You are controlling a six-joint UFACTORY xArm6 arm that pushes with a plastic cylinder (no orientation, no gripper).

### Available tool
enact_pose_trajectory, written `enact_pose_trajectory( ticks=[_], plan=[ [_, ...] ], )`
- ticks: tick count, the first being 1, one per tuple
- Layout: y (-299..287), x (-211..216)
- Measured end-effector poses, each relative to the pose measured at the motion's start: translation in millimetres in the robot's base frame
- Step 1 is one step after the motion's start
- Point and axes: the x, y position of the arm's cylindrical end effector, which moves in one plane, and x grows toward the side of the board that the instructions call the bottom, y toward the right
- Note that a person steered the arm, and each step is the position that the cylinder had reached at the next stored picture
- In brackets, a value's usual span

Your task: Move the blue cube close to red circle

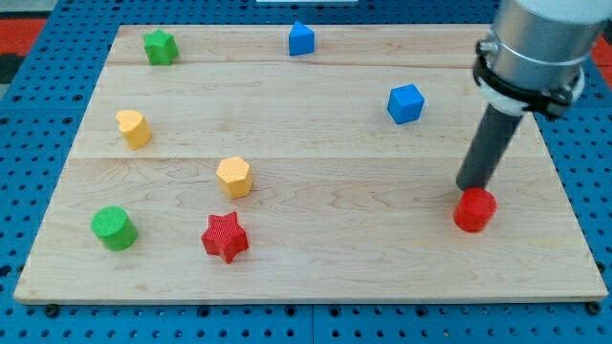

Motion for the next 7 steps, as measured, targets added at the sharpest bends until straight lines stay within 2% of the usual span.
enact_pose_trajectory(
  ticks=[1,2,3,4,5,6,7],
  plan=[
    [-2.7,-44.5],
    [11.9,-114.5],
    [2.3,-164.7],
    [-70.9,-176.7],
    [-77.7,-156.4],
    [-41.8,-149.5],
    [-43.7,-117.3]
  ],
)
